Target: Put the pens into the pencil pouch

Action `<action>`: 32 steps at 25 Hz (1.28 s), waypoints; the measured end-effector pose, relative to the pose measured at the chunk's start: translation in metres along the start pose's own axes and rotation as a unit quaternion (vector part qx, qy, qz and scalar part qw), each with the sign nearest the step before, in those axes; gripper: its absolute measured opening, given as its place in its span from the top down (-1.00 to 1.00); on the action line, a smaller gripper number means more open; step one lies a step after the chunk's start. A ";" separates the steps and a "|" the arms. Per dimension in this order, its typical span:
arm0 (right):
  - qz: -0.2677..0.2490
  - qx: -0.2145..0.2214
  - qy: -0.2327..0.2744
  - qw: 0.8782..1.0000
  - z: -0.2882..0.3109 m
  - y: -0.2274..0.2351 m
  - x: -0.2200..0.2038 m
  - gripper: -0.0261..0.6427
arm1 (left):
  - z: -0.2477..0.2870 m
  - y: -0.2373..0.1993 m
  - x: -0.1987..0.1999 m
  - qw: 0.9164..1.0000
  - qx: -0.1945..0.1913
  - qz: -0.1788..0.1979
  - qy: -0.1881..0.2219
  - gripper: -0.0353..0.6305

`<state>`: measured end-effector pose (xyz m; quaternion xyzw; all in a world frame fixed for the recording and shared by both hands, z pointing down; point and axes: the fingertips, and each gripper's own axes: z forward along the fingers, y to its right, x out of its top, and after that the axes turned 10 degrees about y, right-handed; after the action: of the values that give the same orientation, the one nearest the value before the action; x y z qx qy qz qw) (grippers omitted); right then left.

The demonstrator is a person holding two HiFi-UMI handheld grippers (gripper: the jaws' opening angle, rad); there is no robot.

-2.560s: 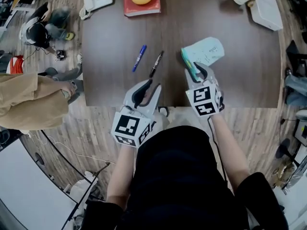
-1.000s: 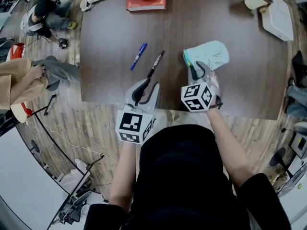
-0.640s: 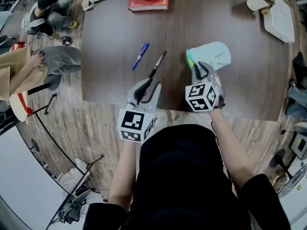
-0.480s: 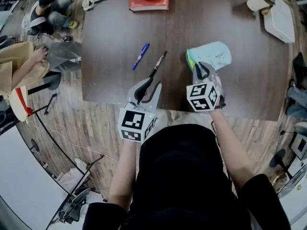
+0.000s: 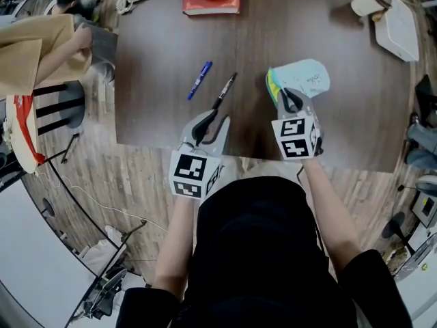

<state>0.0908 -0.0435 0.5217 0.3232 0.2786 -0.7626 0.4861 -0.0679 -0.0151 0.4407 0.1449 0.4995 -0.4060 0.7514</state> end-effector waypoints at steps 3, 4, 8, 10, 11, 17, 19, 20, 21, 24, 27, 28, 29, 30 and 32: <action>0.013 0.002 0.007 1.000 -0.005 0.004 0.008 0.83 | 0.003 -0.002 -0.003 1.000 0.001 -0.003 -0.004 0.61; 0.019 0.002 0.009 1.000 -0.006 0.004 0.011 0.83 | 0.003 -0.004 -0.004 1.000 0.001 -0.003 -0.008 0.60; 0.040 0.004 0.016 0.999 -0.012 0.007 0.019 0.83 | 0.006 -0.012 -0.015 1.000 0.007 -0.001 -0.022 0.60; 0.044 0.003 0.018 0.999 -0.014 0.009 0.021 0.83 | 0.010 -0.016 -0.023 1.000 0.012 0.000 -0.027 0.60; 0.043 0.002 0.019 0.999 -0.016 0.011 0.022 0.83 | 0.011 -0.017 -0.028 0.999 0.013 -0.002 -0.029 0.59; 0.039 -0.004 0.024 0.999 -0.027 0.015 0.031 0.83 | 0.019 -0.027 -0.041 0.999 0.021 -0.006 -0.033 0.57; 0.038 -0.006 0.024 0.999 -0.030 0.016 0.032 0.83 | 0.021 -0.031 -0.049 0.999 0.023 -0.002 -0.039 0.57; 0.038 -0.006 0.024 0.999 -0.031 0.016 0.033 0.83 | 0.022 -0.032 -0.052 0.999 0.023 0.001 -0.042 0.57; 0.038 -0.007 0.024 0.999 -0.032 0.017 0.033 0.83 | 0.023 -0.034 -0.055 0.999 0.024 0.003 -0.045 0.57; 0.038 -0.007 0.025 0.999 -0.035 0.017 0.034 0.83 | 0.026 -0.039 -0.064 0.998 0.026 0.002 -0.052 0.57; 0.038 -0.006 0.026 0.999 -0.037 0.015 0.036 0.83 | 0.029 -0.043 -0.072 0.998 0.026 0.001 -0.058 0.57; 0.038 -0.006 0.026 0.999 -0.038 0.014 0.036 0.83 | 0.029 -0.045 -0.075 0.998 0.026 0.002 -0.061 0.57; 0.038 -0.006 0.026 0.999 -0.039 0.013 0.037 0.83 | 0.030 -0.046 -0.077 0.998 0.027 0.003 -0.064 0.57; 0.037 -0.005 0.027 0.999 -0.041 0.013 0.037 0.83 | 0.031 -0.047 -0.080 0.997 0.028 0.004 -0.066 0.57; 0.037 -0.005 0.028 0.999 -0.044 0.012 0.038 0.83 | 0.034 -0.049 -0.086 0.997 0.030 0.005 -0.071 0.57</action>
<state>0.0994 -0.0373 0.4633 0.3522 0.2832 -0.7335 0.5077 -0.0984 -0.0269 0.5403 0.1405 0.4315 -0.4268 0.7822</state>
